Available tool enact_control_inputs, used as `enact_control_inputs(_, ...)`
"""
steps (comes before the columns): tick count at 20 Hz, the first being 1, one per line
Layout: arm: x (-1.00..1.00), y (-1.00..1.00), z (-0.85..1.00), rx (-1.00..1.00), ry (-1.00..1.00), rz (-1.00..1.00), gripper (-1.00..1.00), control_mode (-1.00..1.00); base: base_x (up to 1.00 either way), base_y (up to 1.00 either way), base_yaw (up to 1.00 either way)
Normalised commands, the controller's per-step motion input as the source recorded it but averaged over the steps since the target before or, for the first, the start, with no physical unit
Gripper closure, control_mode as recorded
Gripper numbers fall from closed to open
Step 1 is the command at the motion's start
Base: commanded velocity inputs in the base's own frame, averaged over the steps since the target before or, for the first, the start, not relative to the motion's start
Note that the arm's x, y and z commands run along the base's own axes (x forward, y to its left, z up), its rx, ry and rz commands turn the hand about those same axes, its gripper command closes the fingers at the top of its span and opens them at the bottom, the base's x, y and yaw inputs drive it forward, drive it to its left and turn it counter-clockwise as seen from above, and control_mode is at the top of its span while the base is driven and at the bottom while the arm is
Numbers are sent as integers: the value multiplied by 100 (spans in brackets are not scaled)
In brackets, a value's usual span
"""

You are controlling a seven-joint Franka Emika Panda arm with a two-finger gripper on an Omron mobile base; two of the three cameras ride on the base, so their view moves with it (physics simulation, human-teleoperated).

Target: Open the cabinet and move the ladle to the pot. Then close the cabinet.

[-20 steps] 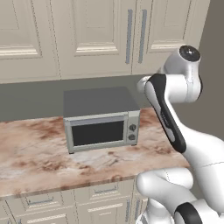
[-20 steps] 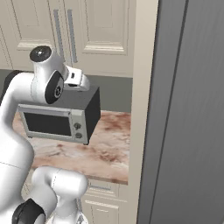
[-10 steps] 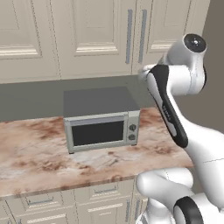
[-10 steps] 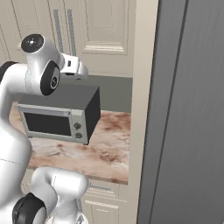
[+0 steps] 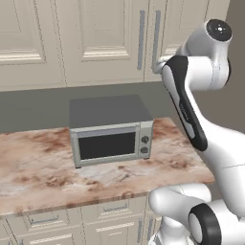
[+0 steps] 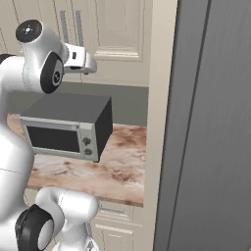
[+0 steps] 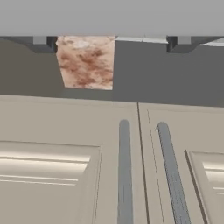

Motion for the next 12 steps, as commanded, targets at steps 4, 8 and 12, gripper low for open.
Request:
enact_control_inputs(4,4,0,32,0,-1,0,-100,-100,0,0,0)
enact_control_inputs(8,1,0,29,0,-1,0,-100,-100,0,0,0)
enact_control_inputs(12,11,0,29,0,0,0,-100,-100,0,0,0)
